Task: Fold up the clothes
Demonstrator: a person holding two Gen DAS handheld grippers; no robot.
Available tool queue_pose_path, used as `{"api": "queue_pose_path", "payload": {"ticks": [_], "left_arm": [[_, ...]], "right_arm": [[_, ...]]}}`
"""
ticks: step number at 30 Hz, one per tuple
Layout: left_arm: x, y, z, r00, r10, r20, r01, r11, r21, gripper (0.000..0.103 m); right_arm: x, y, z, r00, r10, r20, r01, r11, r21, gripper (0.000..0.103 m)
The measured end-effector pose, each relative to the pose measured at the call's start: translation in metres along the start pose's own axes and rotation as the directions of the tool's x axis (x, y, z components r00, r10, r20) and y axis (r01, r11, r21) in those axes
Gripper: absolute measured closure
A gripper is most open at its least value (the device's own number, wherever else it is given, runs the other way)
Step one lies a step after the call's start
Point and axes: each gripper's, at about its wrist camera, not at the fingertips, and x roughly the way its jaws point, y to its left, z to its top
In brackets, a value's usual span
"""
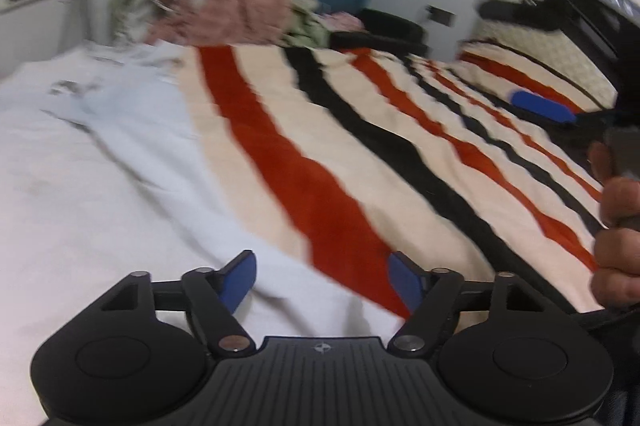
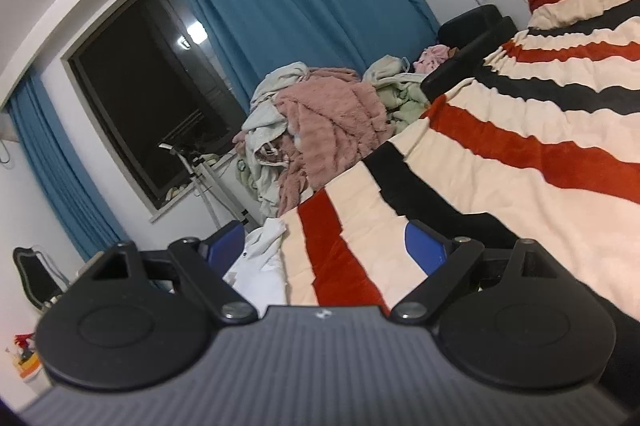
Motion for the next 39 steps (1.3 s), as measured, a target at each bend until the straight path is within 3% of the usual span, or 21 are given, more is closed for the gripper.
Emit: {"api": "queue_pose_path", "payload": {"ticks": [2,4,7,11,12,13,14,19,24,28,31,35,37,39], "left_arm": [[0.017,-0.011,-0.005,0.999,-0.032,-0.023,0.032,0.999,0.022,0.054],[0.033,-0.020,-0.010,0.997,-0.059,-0.048,0.061,0.997,0.040,0.061],[0.052,-0.025,-0.021,0.993,-0.077,-0.090,0.082,0.995,0.052,0.060],[0.069,-0.020,-0.030,0.989,-0.040,-0.139,0.047,0.998,0.050,0.063],[0.070,-0.019,-0.031,0.990,-0.036,-0.139,0.044,0.998,0.054,0.068],[0.071,-0.018,-0.032,0.989,-0.036,-0.143,0.045,0.997,0.059,0.086],[0.071,-0.015,-0.032,0.988,-0.042,-0.146,0.049,0.998,0.047,0.094],[0.037,0.018,-0.025,0.994,-0.074,-0.075,0.065,0.991,-0.113,0.097],[-0.046,0.039,-0.015,0.994,-0.100,0.054,0.108,0.979,-0.172,0.097],[-0.117,0.068,-0.022,0.989,-0.069,0.129,0.100,0.963,-0.252,0.097],[-0.148,0.097,-0.042,0.993,-0.007,0.116,0.048,0.933,-0.358,0.098],[-0.155,0.137,-0.069,0.996,0.091,0.015,-0.072,0.869,-0.489,0.098],[-0.152,0.151,-0.075,0.995,0.096,-0.022,-0.093,0.837,-0.540,0.098],[-0.151,0.158,-0.073,0.997,0.072,-0.038,-0.081,0.829,-0.553,0.098]], "right_arm": [[0.000,-0.004,0.000,1.000,0.000,-0.002,0.000,1.000,0.003,0.014],[0.002,-0.009,-0.001,1.000,0.004,-0.015,-0.004,1.000,0.020,0.014],[0.007,-0.016,-0.003,0.999,0.013,-0.044,-0.011,0.998,0.055,0.014],[0.015,-0.013,-0.010,0.997,-0.004,-0.072,0.007,0.999,0.052,0.014],[0.017,-0.010,-0.012,0.997,-0.009,-0.079,0.011,0.999,0.036,0.014],[0.018,-0.007,-0.014,0.996,-0.011,-0.084,0.012,1.000,0.018,0.014],[0.019,-0.003,-0.016,0.996,-0.012,-0.086,0.012,1.000,0.001,0.014],[0.016,0.012,-0.023,0.998,-0.007,-0.066,0.002,0.997,-0.078,0.014],[-0.004,0.027,-0.024,1.000,0.026,-0.005,-0.027,0.993,-0.113,0.014],[-0.012,0.057,-0.024,0.999,0.017,-0.045,-0.026,0.980,-0.199,0.014],[-0.017,0.085,-0.027,0.997,0.002,-0.079,-0.025,0.955,-0.295,0.014],[-0.016,0.112,-0.035,0.988,0.028,-0.150,-0.077,0.941,-0.331,0.015],[-0.012,0.123,-0.039,0.982,0.035,-0.187,-0.097,0.938,-0.333,0.015],[-0.007,0.132,-0.042,0.976,0.037,-0.216,-0.110,0.936,-0.334,0.015]]}}
